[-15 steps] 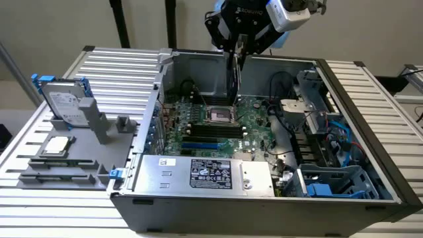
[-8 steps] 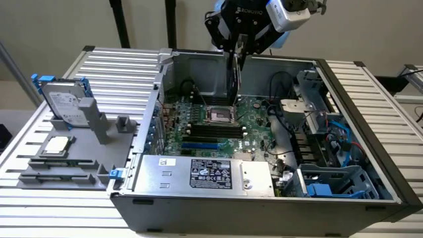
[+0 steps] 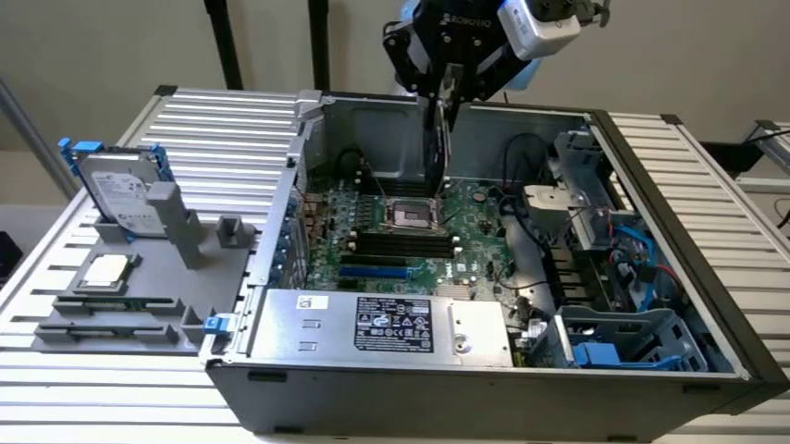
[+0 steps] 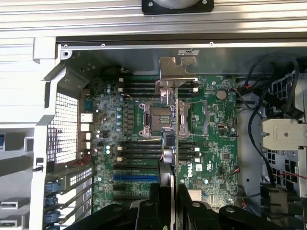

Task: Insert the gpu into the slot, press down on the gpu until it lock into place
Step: 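Insert the gpu into the slot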

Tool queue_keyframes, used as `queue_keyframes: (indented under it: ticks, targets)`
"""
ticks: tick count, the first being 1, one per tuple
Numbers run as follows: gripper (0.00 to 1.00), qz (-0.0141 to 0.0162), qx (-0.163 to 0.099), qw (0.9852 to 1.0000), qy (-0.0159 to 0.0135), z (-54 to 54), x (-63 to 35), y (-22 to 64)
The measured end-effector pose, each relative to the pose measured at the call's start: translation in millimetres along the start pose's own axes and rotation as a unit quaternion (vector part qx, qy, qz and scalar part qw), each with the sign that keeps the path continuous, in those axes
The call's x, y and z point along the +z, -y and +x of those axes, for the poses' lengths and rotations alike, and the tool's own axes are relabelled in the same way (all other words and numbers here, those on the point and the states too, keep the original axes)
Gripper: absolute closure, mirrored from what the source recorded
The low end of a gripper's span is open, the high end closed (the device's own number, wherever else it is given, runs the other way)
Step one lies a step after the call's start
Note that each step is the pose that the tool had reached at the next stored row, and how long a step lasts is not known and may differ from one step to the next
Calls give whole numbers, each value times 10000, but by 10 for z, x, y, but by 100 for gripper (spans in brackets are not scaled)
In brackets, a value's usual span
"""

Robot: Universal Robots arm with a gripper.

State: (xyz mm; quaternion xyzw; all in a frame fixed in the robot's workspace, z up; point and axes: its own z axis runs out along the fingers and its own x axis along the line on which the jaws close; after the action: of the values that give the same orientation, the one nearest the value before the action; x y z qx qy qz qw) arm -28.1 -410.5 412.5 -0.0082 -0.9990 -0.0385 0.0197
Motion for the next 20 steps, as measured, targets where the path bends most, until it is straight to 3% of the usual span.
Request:
queue_keyframes:
  ticks: [5, 9, 14, 20]
  targets:
    - [74, 17, -420, 9991, -32, -2, 2, 0]
    - [74, 31, -781, 9969, -60, -2, 8, 0]
    - [74, 49, -1234, 9923, -95, -2, 16, 1]
    - [74, 71, -1772, 9841, -134, -3, 25, 1]
